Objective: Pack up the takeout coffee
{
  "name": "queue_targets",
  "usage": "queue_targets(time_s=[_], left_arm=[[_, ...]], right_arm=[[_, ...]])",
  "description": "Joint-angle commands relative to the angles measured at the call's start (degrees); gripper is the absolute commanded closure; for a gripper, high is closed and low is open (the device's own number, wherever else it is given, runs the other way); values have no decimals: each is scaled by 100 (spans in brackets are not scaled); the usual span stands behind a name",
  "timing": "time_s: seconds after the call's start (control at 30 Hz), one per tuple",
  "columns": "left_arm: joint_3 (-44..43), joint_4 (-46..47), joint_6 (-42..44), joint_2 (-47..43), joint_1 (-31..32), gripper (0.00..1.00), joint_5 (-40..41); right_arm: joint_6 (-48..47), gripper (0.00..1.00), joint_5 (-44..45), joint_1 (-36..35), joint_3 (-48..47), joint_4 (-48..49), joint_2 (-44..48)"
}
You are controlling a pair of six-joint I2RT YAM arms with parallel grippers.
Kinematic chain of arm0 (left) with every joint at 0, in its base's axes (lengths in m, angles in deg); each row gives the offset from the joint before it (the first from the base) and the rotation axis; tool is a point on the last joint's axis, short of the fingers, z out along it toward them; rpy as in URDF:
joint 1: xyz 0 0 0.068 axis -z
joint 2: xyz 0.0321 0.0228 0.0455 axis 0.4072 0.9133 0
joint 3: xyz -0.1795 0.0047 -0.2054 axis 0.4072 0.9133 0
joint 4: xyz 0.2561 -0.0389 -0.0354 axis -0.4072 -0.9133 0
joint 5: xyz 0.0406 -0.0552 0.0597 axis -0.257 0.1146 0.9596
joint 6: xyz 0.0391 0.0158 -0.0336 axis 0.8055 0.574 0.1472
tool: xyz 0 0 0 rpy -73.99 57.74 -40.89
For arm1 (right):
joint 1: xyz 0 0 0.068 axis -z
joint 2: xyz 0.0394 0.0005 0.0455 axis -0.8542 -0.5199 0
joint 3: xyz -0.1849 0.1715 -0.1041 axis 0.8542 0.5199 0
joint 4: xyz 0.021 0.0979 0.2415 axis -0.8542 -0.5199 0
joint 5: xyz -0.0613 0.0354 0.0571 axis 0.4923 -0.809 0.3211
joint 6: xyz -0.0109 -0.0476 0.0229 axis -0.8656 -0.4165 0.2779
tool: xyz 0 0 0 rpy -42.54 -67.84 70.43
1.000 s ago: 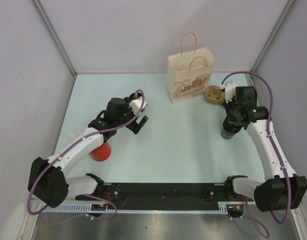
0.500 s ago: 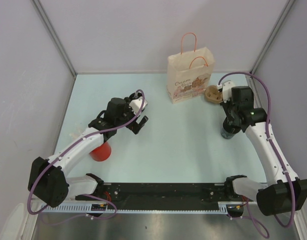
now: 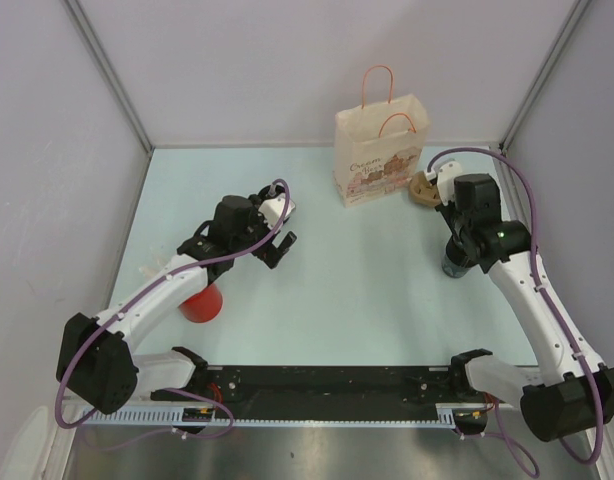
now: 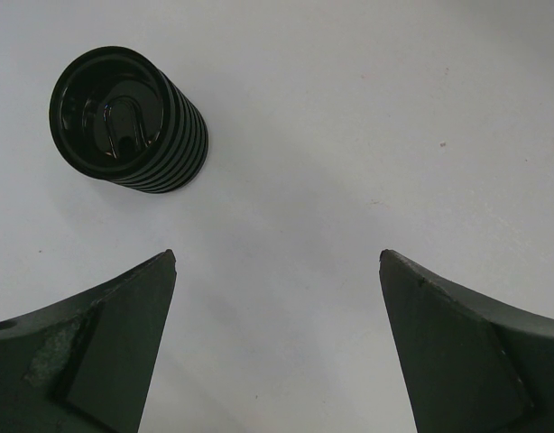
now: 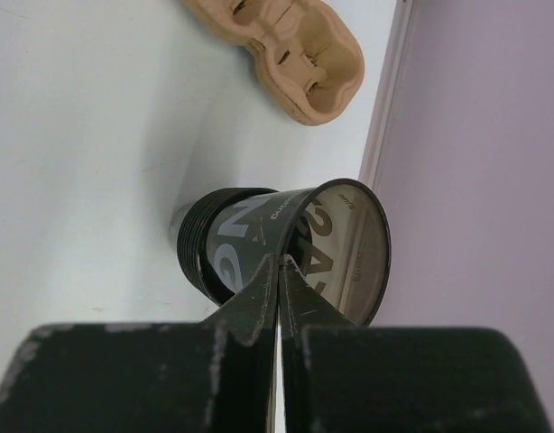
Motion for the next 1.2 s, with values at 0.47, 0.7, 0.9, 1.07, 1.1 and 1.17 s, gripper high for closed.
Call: queue_targets(time_s=[0.47, 0.7, 0.9, 1.07, 1.1, 1.17], left_arm=[[-37, 228, -94, -8, -32, 1, 32], [-28, 229, -94, -8, -32, 1, 32], [-36, 246, -94, 27, -32, 1, 41], [-45, 237, -94, 36, -32, 1, 50], [-54, 246, -86, 36, -32, 0, 50], [-54, 228, -94, 36, -32, 1, 58]], right_arm=[[-533, 100, 1307, -411, -27, 420, 310], [-586, 100, 1360, -455, -27, 500, 293], [-673, 100, 1474, -551, -27, 649, 319], [-762, 100, 1615, -797, -27, 763, 337], [-797, 100, 1633, -850, -27, 790, 328], [-832, 100, 1729, -981, -27, 860, 293]])
